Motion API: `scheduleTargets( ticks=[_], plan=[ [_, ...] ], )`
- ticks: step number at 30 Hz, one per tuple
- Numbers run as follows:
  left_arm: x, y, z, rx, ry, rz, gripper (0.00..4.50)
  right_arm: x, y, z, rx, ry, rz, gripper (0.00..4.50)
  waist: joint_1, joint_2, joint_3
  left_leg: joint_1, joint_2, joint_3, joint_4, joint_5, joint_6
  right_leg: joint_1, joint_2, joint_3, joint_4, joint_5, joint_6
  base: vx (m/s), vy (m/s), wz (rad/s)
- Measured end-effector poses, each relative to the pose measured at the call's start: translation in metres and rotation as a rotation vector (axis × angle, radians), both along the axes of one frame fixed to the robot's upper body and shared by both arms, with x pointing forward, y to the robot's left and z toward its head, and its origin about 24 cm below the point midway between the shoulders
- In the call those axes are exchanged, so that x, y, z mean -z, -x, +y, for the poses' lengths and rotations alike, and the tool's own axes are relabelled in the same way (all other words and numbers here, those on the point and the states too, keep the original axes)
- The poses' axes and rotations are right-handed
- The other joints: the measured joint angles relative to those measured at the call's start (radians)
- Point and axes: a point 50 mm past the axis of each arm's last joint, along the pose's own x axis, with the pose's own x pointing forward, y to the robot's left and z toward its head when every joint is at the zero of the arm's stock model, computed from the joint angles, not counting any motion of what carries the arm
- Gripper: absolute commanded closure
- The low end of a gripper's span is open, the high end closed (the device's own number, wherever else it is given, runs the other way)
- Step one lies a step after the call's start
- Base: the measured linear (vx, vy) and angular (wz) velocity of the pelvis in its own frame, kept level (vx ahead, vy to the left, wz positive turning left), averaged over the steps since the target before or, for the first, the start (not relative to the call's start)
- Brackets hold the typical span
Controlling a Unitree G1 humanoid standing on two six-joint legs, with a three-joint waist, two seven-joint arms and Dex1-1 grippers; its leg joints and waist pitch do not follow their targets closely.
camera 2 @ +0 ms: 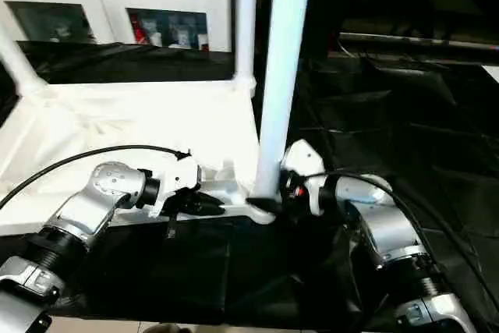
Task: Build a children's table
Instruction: Rotate leg to tighten
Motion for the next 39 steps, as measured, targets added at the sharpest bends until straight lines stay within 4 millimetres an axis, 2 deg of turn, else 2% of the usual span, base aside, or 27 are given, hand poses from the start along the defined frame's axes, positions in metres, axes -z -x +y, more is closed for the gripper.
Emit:
scheduleTargets(
  ticks=[6, 8, 13, 21, 23, 27, 29, 32, 38, 39],
  plan=[
    [0.000, 0.000, 0.003, -0.004, -0.005, 0.003, 4.50, 0.004, -0.001, 0.002, -0.010, 0.027, 0.004, 1.07, -0.003, 0.000, 0.000, 0.000, 0.000, 0.000, 0.000, 0.000, 0.000, 0.000, 0.000, 0.000, 0.000, 0.000, 0.000, 0.000, 0.000, 0.00],
    [0.000, 0.000, 0.004, -0.007, -0.005, 0.004, 4.50, 0.004, -0.002, 0.002, -0.016, 0.031, 0.001, 1.36, -0.006, 0.000, 0.000, 0.000, 0.000, 0.000, 0.000, 0.000, 0.000, 0.000, 0.000, 0.000, 0.001, 0.000, 0.000, 0.000, 0.000, 0.00],
    [0.000, -0.001, 0.005, -0.012, -0.007, 0.005, 4.50, 0.005, -0.002, 0.005, -0.024, 0.026, 0.002, 1.73, -0.010, 0.000, 0.000, 0.001, 0.000, 0.000, 0.000, 0.000, 0.000, 0.000, 0.000, 0.000, 0.001, 0.000, 0.000, 0.000, 0.000, 0.00],
    [0.001, -0.002, 0.007, -0.037, -0.015, 0.002, 4.50, 0.007, -0.005, 0.008, -0.013, 0.022, -0.024, 1.96, -0.014, -0.002, -0.001, 0.003, 0.000, 0.000, 0.000, 0.000, 0.000, 0.001, 0.000, 0.000, 0.002, 0.001, 0.000, 0.000, 0.000, 0.00],
    [0.002, -0.007, 0.005, -0.102, -0.012, -0.025, 4.50, 0.010, -0.011, 0.010, 0.064, 0.016, -0.046, 1.96, -0.016, -0.003, -0.002, 0.004, 0.000, 0.000, 0.001, 0.000, -0.001, 0.002, 0.000, 0.000, 0.001, 0.001, -0.001, 0.000, 0.000, 0.00],
    [0.005, -0.022, -0.010, -0.279, 0.001, -0.048, 4.50, 0.017, -0.030, 0.018, 0.370, -0.041, -0.068, 1.98, -0.020, -0.003, -0.002, 0.005, 0.000, 0.000, 0.001, 0.001, -0.002, 0.003, 0.000, 0.000, 0.000, 0.002, 0.000, 0.000, 0.000, 0.00],
    [0.006, -0.030, -0.027, -0.390, 0.010, -0.034, 4.50, 0.021, -0.041, 0.025, 0.616, -0.097, -0.043, 2.06, -0.026, -0.003, -0.003, 0.006, 0.000, -0.001, 0.002, 0.001, -0.002, 0.003, 0.000, 0.000, -0.001, 0.001, 0.000, 0.000, 0.000, 0.00],
    [0.007, -0.034, -0.044, -0.476, 0.008, -0.023, 4.50, 0.020, -0.051, 0.031, 0.802, -0.113, -0.033, 2.07, -0.035, -0.001, -0.004, 0.006, -0.001, -0.001, 0.002, 0.001, -0.002, 0.004, 0.000, 0.001, -0.001, 0.002, 0.000, 0.000, 0.000, 0.00],
    [0.009, -0.037, -0.053, -0.506, -0.006, -0.028, 4.50, 0.021, -0.056, 0.041, 0.851, -0.087, -0.059, 2.07, -0.038, 0.003, -0.007, 0.012, -0.001, -0.002, 0.001, 0.001, -0.002, 0.009, 0.000, 0.000, -0.001, 0.000, 0.002, 0.000, 0.000, 0.00],
    [0.010, -0.037, -0.054, -0.508, -0.007, -0.030, 4.50, 0.022, -0.056, 0.042, 0.852, -0.091, -0.060, 1.83, -0.038, 0.003, -0.007, 0.013, -0.001, -0.002, 0.001, 0.001, -0.002, 0.011, 0.000, 0.000, -0.002, 0.000, 0.002, 0.000, 0.000, 0.00]
  ],
)
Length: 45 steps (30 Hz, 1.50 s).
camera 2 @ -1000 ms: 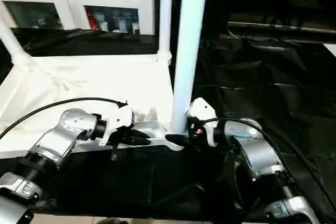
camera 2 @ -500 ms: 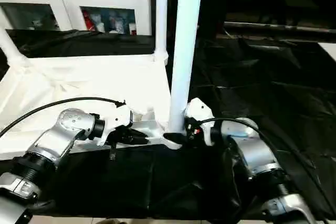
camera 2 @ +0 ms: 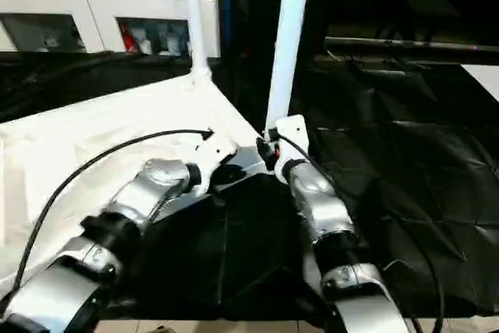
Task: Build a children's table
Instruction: Rotate leg to tighten
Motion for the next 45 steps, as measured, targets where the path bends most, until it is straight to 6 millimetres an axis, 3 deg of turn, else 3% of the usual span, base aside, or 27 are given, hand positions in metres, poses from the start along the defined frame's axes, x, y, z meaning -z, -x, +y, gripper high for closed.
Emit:
scheduleTargets(
  ticks=[5, 9, 11, 17, 24, 30, 32, 34, 36, 45],
  plan=[
    [-0.001, -0.001, 0.003, 0.013, -0.009, -0.018, 4.50, 0.002, 0.000, -0.003, -0.004, -0.009, 0.000, 1.37, -0.004, 0.001, 0.001, -0.001, 0.000, 0.000, -0.001, 0.000, 0.000, 0.000, 0.000, 0.000, -0.005, 0.000, 0.000, 0.000, 0.000, 0.00],
    [-0.004, -0.001, 0.012, 0.081, -0.034, -0.046, 4.50, 0.000, 0.005, -0.015, -0.149, 0.029, -0.001, 1.06, -0.004, 0.001, 0.001, -0.006, 0.000, 0.000, -0.003, 0.000, 0.000, -0.002, 0.000, -0.001, -0.008, 0.002, 0.001, 0.000, 0.000, 0.00],
    [-0.006, 0.000, 0.016, 0.123, -0.030, -0.056, 4.50, -0.005, 0.012, -0.026, -0.262, 0.070, -0.003, 1.06, -0.002, 0.001, 0.001, -0.012, 0.000, 0.000, -0.003, 0.000, 0.000, -0.008, 0.000, -0.001, -0.008, 0.009, -0.002, 0.000, 0.000, 0.00],
    [-0.009, 0.007, 0.041, 0.269, -0.036, -0.046, 4.50, -0.017, 0.037, -0.052, -0.581, 0.159, 0.038, 1.06, 0.008, 0.004, 0.001, -0.013, 0.002, 0.000, -0.006, 0.000, 0.001, -0.010, 0.002, -0.002, -0.008, 0.005, -0.001, 0.000, 0.000, 0.00],
    [-0.011, 0.023, 0.045, 0.459, -0.014, 0.009, 4.50, -0.021, 0.048, -0.049, -0.717, 0.108, 0.094, 1.06, 0.037, 0.008, 0.004, -0.014, 0.002, 0.001, -0.005, -0.001, 0.001, -0.010, 0.001, -0.002, -0.008, 0.005, -0.002, 0.000, 0.000, 0.00],
    [-0.011, 0.024, 0.046, 0.483, -0.015, 0.017, 4.50, -0.022, 0.050, -0.051, -0.751, 0.095, 0.129, 1.06, 0.036, 0.008, 0.004, -0.014, 0.002, 0.001, -0.003, -0.001, 0.001, -0.009, 0.001, -0.001, -0.008, 0.005, -0.002, 0.000, 0.000, 0.00],
    [-0.011, 0.024, 0.047, 0.487, -0.016, 0.015, 4.50, -0.022, 0.051, -0.051, -0.759, 0.096, 0.134, 1.42, 0.036, 0.008, 0.004, -0.014, 0.002, 0.001, -0.004, -0.001, 0.001, -0.010, 0.001, -0.001, -0.008, 0.005, -0.002, 0.000, 0.000, 0.00],
    [-0.011, 0.024, 0.047, 0.488, -0.017, 0.015, 4.50, -0.021, 0.051, -0.051, -0.762, 0.095, 0.137, 1.42, 0.036, 0.008, 0.004, -0.014, 0.002, 0.001, -0.004, -0.001, 0.001, -0.010, 0.001, -0.001, -0.008, 0.005, -0.002, 0.000, 0.000, 0.00],
    [-0.011, 0.024, 0.047, 0.487, -0.017, 0.015, 4.50, -0.022, 0.051, -0.051, -0.765, 0.095, 0.138, 1.71, 0.035, 0.008, 0.004, -0.014, 0.002, 0.001, -0.004, -0.001, 0.001, -0.010, 0.001, -0.001, -0.008, 0.005, -0.002, 0.000, 0.000, 0.00],
    [-0.010, 0.025, 0.047, 0.489, -0.017, 0.013, 4.50, -0.022, 0.051, -0.051, -0.772, 0.099, 0.144, 1.89, 0.036, 0.008, 0.004, -0.014, 0.002, 0.001, -0.003, -0.001, 0.001, -0.010, 0.001, -0.001, -0.007, 0.005, -0.002, 0.000, 0.000, 0.00]
  ],
)
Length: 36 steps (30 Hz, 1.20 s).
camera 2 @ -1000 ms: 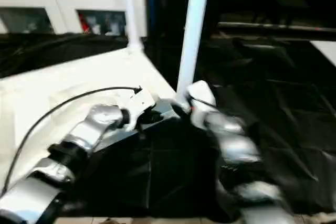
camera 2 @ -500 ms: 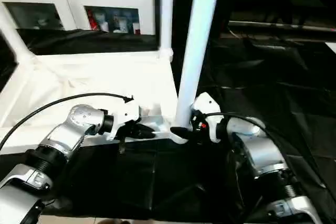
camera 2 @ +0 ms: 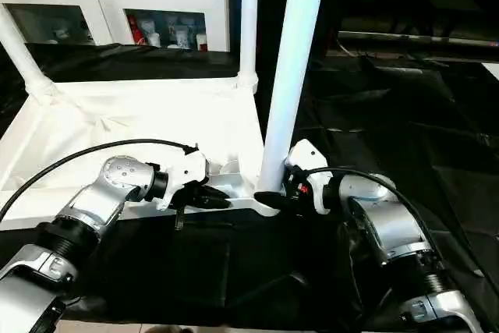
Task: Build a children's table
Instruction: Rotate leg to tighten
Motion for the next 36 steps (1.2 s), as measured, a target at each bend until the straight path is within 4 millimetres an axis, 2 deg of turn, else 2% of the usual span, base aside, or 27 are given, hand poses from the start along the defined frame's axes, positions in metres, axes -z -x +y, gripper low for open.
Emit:
scheduleTargets(
  ticks=[7, 10, 13, 17, 21, 26, 27, 29, 34, 36],
  plan=[
    [0.002, -0.001, 0.000, -0.030, -0.004, 0.005, 4.50, 0.003, -0.001, 0.000, 0.029, -0.010, 0.001, 1.89, 0.000, -0.001, -0.001, 0.002, 0.000, 0.000, 0.000, 0.000, 0.000, 0.001, 0.000, 0.000, 0.001, 0.000, 0.000, 0.000, 0.000, 0.00],
    [0.004, -0.007, -0.007, -0.119, 0.007, 0.004, 4.50, 0.011, -0.009, 0.003, 0.166, -0.059, -0.002, 1.89, -0.007, -0.003, -0.002, 0.005, 0.000, 0.000, 0.002, 0.000, 0.000, 0.004, 0.000, 0.000, 0.002, 0.001, -0.001, 0.000, 0.000, 0.00],
    [0.004, -0.019, -0.019, -0.243, -0.001, -0.014, 4.50, 0.017, -0.023, 0.008, 0.396, -0.110, -0.020, 1.91, -0.015, -0.004, -0.002, 0.005, 0.000, 0.000, 0.003, 0.000, 0.000, 0.004, -0.001, 0.000, 0.000, 0.001, 0.000, 0.000, 0.000, 0.00],
    [0.006, -0.027, -0.046, -0.400, 0.004, -0.011, 4.50, 0.022, -0.037, 0.019, 0.681, -0.093, -0.055, 1.91, -0.021, -0.004, -0.003, 0.007, -0.001, 0.000, 0.004, 0.000, -0.001, 0.006, -0.001, 0.001, -0.001, 0.001, 0.001, 0.000, 0.000, 0.00],
    [0.010, -0.027, -0.057, -0.452, 0.004, -0.013, 4.50, 0.023, -0.043, 0.027, 0.802, -0.082, -0.056, 1.91, -0.030, -0.001, -0.003, 0.012, -0.001, -0.001, 0.003, 0.000, -0.001, 0.011, -0.001, 0.000, -0.005, 0.001, 0.001, 0.000, 0.000, 0.00],
    [0.011, -0.028, -0.058, -0.460, -0.012, -0.018, 4.50, 0.025, -0.046, 0.032, 0.829, -0.070, -0.054, 1.91, -0.041, 0.000, -0.004, 0.021, -0.001, -0.002, 0.002, 0.000, 0.000, 0.017, -0.001, -0.001, -0.011, 0.000, 0.003, 0.000, 0.000, 0.00],
    [0.011, -0.028, -0.058, -0.457, -0.013, -0.022, 4.50, 0.025, -0.046, 0.032, 0.827, -0.074, -0.059, 1.56, -0.042, 0.000, -0.004, 0.021, -0.001, -0.002, 0.001, 0.000, 0.000, 0.017, -0.001, -0.001, -0.013, 0.000, 0.004, 0.000, 0.000, 0.00],
    [0.010, -0.029, -0.056, -0.449, -0.011, -0.035, 4.50, 0.025, -0.046, 0.032, 0.815, -0.088, -0.079, 1.21, -0.044, 0.001, -0.003, 0.018, -0.002, -0.002, -0.003, 0.000, 0.000, 0.019, -0.001, -0.002, -0.019, 0.000, 0.004, 0.000, 0.000, 0.00],
    [0.008, -0.030, -0.053, -0.434, -0.003, -0.054, 4.50, 0.030, -0.045, 0.028, 0.769, -0.074, -0.076, 0.89, -0.045, 0.000, -0.002, 0.011, -0.002, -0.001, -0.003, 0.000, 0.000, 0.015, -0.001, -0.001, -0.023, 0.005, 0.002, 0.000, 0.000, 0.00],
    [0.007, -0.030, -0.050, -0.418, -0.002, -0.057, 4.50, 0.026, -0.044, 0.022, 0.688, -0.077, -0.048, 0.66, -0.043, 0.000, -0.002, 0.011, -0.002, -0.001, -0.003, 0.000, 0.000, 0.014, -0.001, -0.001, -0.022, 0.009, 0.001, 0.000, 0.000, 0.00]
  ],
)
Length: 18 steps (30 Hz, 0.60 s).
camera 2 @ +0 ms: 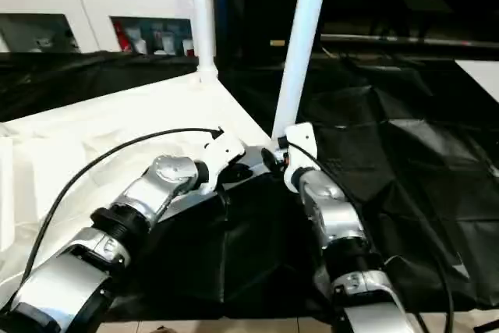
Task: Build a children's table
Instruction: Rotate leg to tighten
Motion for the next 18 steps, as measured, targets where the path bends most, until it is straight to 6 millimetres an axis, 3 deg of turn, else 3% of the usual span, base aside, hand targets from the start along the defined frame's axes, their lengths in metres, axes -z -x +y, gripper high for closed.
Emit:
scheduleTargets(
  ticks=[4, 7, 11, 14, 18],
  plan=[
    [-0.002, 0.000, 0.011, 0.046, 0.000, -0.009, 4.50, -0.009, 0.008, -0.013, -0.182, 0.055, 0.002, 0.66, 0.004, 0.000, 0.000, -0.001, 0.001, 0.000, -0.003, 0.000, 0.000, -0.003, 0.000, -0.001, 0.002, 0.006, 0.000, 0.000, 0.000, 0.00],
    [-0.005, 0.003, 0.024, 0.126, 0.010, -0.009, 4.50, -0.015, 0.017, -0.024, -0.323, 0.100, 0.011, 0.66, 0.006, 0.001, -0.001, -0.008, 0.002, 0.000, -0.005, 0.000, 0.000, -0.012, 0.001, -0.001, 0.003, 0.005, 0.001, 0.000, 0.000, 0.00],
    [-0.008, 0.008, 0.035, 0.221, 0.009, -0.001, 4.50, -0.019, 0.024, -0.026, -0.431, 0.106, 0.020, 0.66, 0.014, 0.001, -0.001, -0.016, 0.002, 0.000, -0.001, 0.002, 0.007, -0.021, 0.001, -0.001, 0.012, 0.000, -0.004, 0.000, 0.000, 0.00],
    [-0.008, 0.018, 0.043, 0.342, -0.001, 0.034, 4.50, -0.024, 0.032, -0.032, -0.537, 0.108, 0.047, 0.66, 0.032, 0.001, -0.001, -0.017, 0.003, 0.000, 0.003, 0.001, 0.009, -0.023, 0.001, -0.001, 0.017, -0.003, -0.005, 0.000, 0.000, 0.00],
    [-0.009, 0.024, 0.050, 0.404, -0.010, 0.056, 4.50, -0.025, 0.038, -0.026, -0.629, 0.102, 0.067, 0.66, 0.034, 0.002, 0.000, -0.017, 0.003, 0.000, 0.005, -0.002, 0.003, -0.022, 0.001, 0.000, 0.019, -0.003, -0.005, 0.000, 0.000, 0.00]
  ],
)
